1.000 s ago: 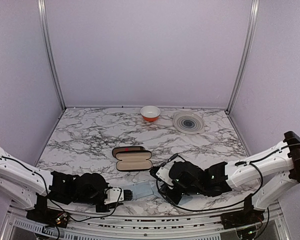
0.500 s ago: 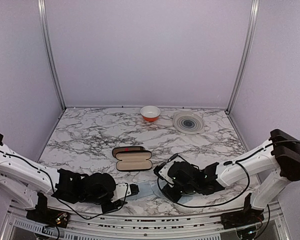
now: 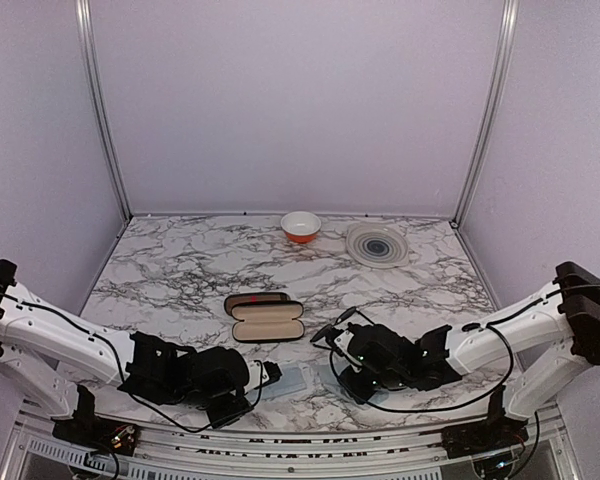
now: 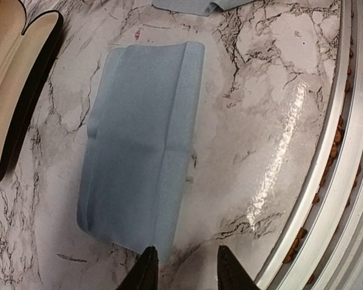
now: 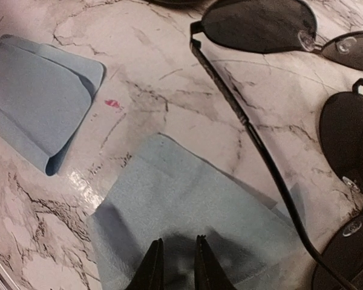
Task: Organize the sunglasses
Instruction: Pick up the folded cleaning cloth from the center of the board.
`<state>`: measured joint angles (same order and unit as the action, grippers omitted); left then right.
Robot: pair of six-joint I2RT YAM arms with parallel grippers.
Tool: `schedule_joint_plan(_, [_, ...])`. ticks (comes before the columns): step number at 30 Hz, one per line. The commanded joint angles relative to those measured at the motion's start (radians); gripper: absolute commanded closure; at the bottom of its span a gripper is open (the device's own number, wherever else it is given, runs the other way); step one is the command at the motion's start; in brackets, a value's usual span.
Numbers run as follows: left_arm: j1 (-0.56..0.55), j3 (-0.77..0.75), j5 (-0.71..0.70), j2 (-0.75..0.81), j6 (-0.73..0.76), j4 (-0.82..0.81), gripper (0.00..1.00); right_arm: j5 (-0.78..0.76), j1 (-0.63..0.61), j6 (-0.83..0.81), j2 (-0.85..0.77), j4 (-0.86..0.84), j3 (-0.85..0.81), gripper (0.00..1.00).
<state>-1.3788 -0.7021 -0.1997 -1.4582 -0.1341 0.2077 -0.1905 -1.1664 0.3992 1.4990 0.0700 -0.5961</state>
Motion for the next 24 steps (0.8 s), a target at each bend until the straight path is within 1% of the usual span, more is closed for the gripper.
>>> schedule_joint_plan(1, [-0.017,0.019,-0.02,0.035,-0.092,0.053,0.66,-0.041,0.009,0.03,-0.044,0.131,0.025,0.82])
schedule_joint_plan(4, [-0.017,0.027,-0.039,0.046,-0.082,0.035,0.66,-0.038,0.008,0.007,-0.06,0.117,0.015,0.81])
schedule_joint_plan(8, [-0.016,0.004,-0.05,0.005,-0.073,0.049,0.68,-0.039,0.008,-0.013,-0.074,0.127,-0.022,0.81])
schedule_joint_plan(14, [-0.009,-0.024,-0.06,-0.033,-0.057,0.082,0.71,-0.032,0.008,-0.019,-0.09,0.114,-0.027,0.81])
schedule_joint_plan(24, [-0.008,-0.027,-0.078,-0.056,-0.028,0.091,0.7,-0.018,0.008,-0.015,-0.085,0.1,-0.022,0.8])
